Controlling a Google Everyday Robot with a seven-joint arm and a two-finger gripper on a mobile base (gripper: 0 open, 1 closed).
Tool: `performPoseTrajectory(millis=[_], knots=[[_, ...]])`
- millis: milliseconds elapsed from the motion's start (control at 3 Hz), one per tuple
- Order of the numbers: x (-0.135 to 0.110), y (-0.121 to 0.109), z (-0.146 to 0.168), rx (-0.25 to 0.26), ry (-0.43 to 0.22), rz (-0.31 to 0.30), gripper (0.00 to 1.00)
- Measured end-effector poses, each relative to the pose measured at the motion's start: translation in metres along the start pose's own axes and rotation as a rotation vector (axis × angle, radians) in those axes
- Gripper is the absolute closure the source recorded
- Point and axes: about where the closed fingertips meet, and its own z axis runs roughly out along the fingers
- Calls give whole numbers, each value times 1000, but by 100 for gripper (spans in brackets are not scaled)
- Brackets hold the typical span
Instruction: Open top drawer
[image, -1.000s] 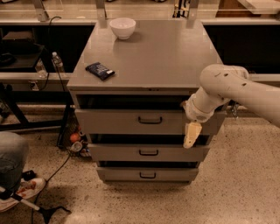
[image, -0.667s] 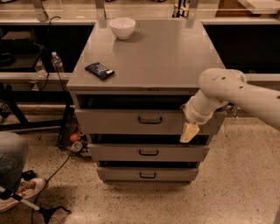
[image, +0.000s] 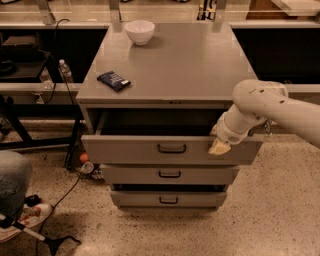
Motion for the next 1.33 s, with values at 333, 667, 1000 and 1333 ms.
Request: performPoseTrajectory(millis=[333, 667, 1000, 1333], knots=[[0, 0, 0, 0, 0, 0, 100], [2, 6, 1, -1, 5, -3, 100], [2, 6, 1, -1, 5, -3, 100], [4, 15, 1, 2, 9, -2, 100]])
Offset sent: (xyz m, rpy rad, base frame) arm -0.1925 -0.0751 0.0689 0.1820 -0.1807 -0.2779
